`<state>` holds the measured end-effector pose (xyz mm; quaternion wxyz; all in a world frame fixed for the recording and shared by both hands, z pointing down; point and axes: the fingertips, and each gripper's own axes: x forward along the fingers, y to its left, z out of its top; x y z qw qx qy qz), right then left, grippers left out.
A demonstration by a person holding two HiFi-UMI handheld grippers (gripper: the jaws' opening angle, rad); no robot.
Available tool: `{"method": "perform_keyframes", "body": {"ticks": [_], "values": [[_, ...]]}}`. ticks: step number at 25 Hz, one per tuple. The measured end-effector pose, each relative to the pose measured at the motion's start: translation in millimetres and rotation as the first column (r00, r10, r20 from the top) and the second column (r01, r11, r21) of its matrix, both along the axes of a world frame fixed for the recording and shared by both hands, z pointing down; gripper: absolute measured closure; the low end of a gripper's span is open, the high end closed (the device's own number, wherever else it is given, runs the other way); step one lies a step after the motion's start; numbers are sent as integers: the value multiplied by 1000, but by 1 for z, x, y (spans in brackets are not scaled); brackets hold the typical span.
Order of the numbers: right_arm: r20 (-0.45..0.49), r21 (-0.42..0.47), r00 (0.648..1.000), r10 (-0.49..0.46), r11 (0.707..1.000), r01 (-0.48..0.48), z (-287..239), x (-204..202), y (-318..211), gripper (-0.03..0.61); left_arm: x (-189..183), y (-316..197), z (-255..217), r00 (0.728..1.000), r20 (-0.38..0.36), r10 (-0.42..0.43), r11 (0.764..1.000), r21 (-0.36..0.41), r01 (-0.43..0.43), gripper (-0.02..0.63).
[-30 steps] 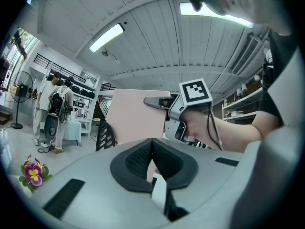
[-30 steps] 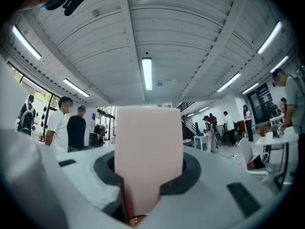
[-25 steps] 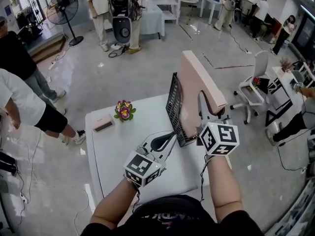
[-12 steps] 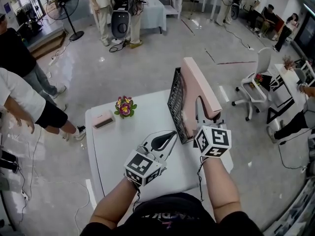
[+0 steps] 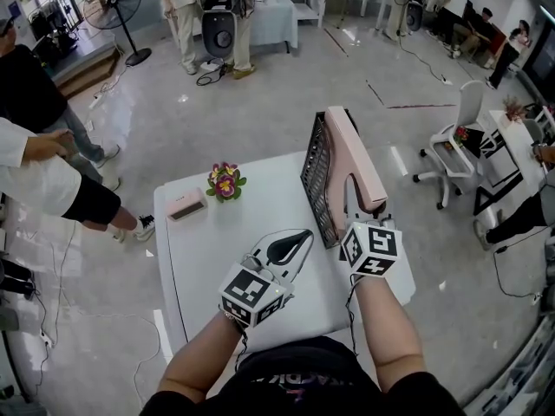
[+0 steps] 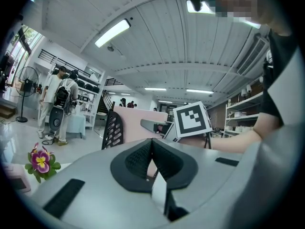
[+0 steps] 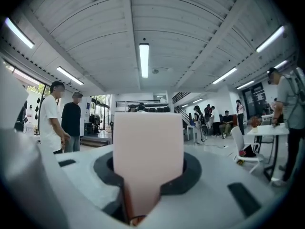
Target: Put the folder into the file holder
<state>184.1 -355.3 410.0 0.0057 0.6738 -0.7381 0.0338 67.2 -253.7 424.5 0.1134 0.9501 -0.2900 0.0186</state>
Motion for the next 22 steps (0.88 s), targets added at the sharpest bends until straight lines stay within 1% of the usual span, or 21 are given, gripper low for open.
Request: {"method": "perform_keyframes", "body": {"ticks": [4, 8, 14, 22], "values": [[-3, 2, 1000, 5, 1000, -5, 4, -1, 1, 431, -2, 1, 3, 1000, -1, 0, 1000, -11, 0, 612], [-4, 0, 1000, 7, 1000, -7, 11, -4, 4, 429, -4, 2, 4, 1000, 4, 7, 1000, 1, -7, 612], [-17, -2, 1000, 9, 1000, -9, 10, -7, 7, 411, -6, 7, 3, 1000, 7, 13, 1000, -9, -12, 612], [13, 0, 1000, 14, 1000, -14, 11, -4, 9, 386, -15, 12, 2, 1000, 7, 7, 1000, -7, -7, 612]]}}
